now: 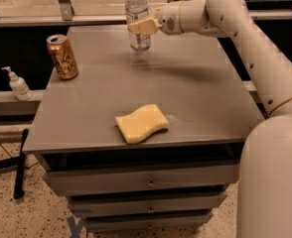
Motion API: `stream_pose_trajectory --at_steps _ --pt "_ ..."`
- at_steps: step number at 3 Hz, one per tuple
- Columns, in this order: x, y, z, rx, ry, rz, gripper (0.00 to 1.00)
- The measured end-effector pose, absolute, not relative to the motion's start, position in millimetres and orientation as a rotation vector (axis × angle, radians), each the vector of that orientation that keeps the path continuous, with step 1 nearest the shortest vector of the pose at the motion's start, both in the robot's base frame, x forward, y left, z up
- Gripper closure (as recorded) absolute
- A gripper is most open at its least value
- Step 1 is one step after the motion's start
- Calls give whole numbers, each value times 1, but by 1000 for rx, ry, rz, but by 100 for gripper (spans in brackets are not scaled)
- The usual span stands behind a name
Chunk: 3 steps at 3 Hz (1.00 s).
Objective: Move blue plastic bottle near sponge
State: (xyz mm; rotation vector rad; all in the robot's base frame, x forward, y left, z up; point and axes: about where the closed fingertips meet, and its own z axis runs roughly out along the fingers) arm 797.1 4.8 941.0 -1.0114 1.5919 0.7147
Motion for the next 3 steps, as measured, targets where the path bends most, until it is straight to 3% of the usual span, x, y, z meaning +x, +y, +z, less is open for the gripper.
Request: stream_pose_trajectory --at_steps 2,3 --pt "704 -54 953 -1064 1583 811 100" --pt "702 -49 951 -1060 1574 826 100"
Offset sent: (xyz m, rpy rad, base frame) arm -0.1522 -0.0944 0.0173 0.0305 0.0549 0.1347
